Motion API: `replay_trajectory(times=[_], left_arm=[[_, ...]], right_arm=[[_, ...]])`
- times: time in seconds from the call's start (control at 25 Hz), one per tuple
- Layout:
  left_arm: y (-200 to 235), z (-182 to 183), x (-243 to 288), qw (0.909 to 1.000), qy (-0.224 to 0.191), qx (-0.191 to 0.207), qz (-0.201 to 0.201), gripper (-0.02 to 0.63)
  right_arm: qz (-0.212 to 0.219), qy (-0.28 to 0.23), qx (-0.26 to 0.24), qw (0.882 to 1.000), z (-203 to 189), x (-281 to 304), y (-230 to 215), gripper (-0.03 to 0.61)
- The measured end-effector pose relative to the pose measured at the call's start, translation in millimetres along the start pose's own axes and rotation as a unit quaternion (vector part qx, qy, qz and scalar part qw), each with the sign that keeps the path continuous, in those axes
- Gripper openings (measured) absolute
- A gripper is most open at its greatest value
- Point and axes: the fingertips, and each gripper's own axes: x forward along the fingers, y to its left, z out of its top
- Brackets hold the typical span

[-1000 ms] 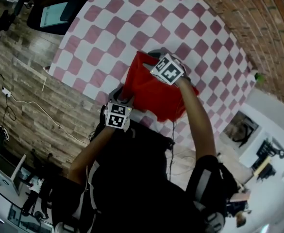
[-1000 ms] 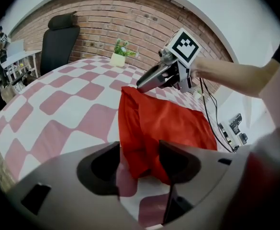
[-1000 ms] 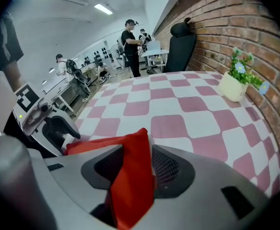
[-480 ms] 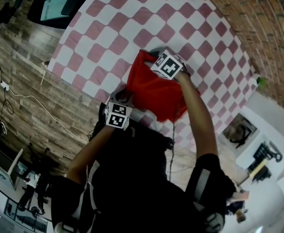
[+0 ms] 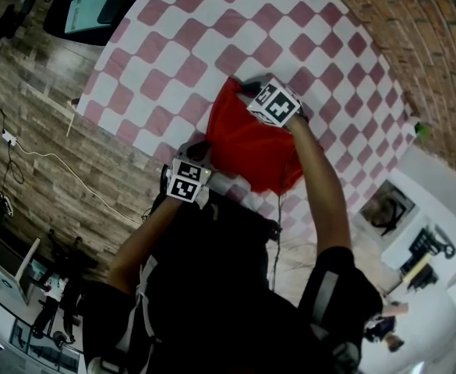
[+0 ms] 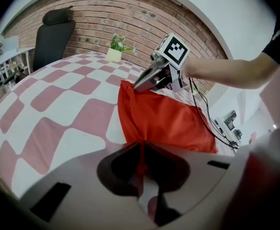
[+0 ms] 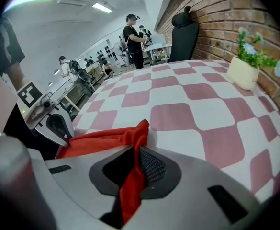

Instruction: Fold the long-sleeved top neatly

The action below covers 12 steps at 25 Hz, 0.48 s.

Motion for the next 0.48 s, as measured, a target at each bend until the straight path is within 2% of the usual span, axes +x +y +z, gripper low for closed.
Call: replay_trajectory(times=[0.24, 0.36, 0.48], left_arm=[[12, 20, 3, 0.9985, 0.009, 0.050, -0.022, 0.037], [16, 34, 6, 0.9950, 0.015, 0.093, -0.035, 0.035], [20, 47, 16, 0.9874, 0.029, 0.145, -0.055, 0.035]], right_arm=[[-0.035, -0.028, 0.022, 0.999, -8, -6, -26, 0.032], [-0.050, -0.042, 0.045, 0.997, -15, -15, -37, 0.031], [-0.069, -0.055, 0.077, 0.993, -26, -28, -51, 0.030]])
